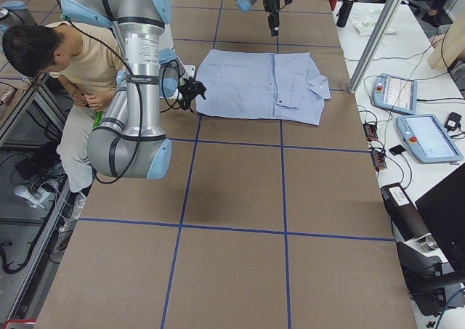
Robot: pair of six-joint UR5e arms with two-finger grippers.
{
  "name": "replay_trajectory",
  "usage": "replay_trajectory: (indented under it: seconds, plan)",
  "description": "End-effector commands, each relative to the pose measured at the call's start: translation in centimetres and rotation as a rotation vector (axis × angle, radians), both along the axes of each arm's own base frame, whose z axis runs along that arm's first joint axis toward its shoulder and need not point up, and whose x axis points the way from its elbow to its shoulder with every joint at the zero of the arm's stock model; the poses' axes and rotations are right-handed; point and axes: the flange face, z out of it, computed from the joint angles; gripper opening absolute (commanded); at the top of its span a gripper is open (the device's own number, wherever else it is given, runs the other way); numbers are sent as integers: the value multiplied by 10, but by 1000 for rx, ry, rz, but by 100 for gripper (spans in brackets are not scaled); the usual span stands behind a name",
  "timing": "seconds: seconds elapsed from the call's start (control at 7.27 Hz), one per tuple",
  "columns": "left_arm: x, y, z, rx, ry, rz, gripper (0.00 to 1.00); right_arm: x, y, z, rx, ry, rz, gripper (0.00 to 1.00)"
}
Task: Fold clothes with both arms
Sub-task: 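Release the sleeve with the left gripper while the right gripper moves to the hem, then move the left gripper to the hem corner and grasp both hem corners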
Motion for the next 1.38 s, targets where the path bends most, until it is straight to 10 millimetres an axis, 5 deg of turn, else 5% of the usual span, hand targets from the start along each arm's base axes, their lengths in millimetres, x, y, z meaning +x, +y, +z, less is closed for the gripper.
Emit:
replay_trajectory:
  seconds: [0.0,0.14,0.41,0.55,0.96,1.1,1.24]
  plan:
    - [-2,2,-2,1,3,0,76,-7,2,5,3,11,5,91]
    - [-2,1,-2,3,2,-2,76,-7,3,5,2,11,2,81]
    - [-2,1,-2,1,3,-2,76,-6,2,5,2,11,5,16]
    - [-2,2,-2,3,4,-2,76,-6,0,5,2,10,8,0]
    - [-8,7,9,-11,-3,-15,76,-2,-2,0,-1,-1,11,0]
    - [-18,21,16,-48,-1,-32,77,-2,-3,-2,-1,-4,12,0]
    - [-38,56,50,-54,-35,-97,77,1,-4,-6,-2,-15,15,0]
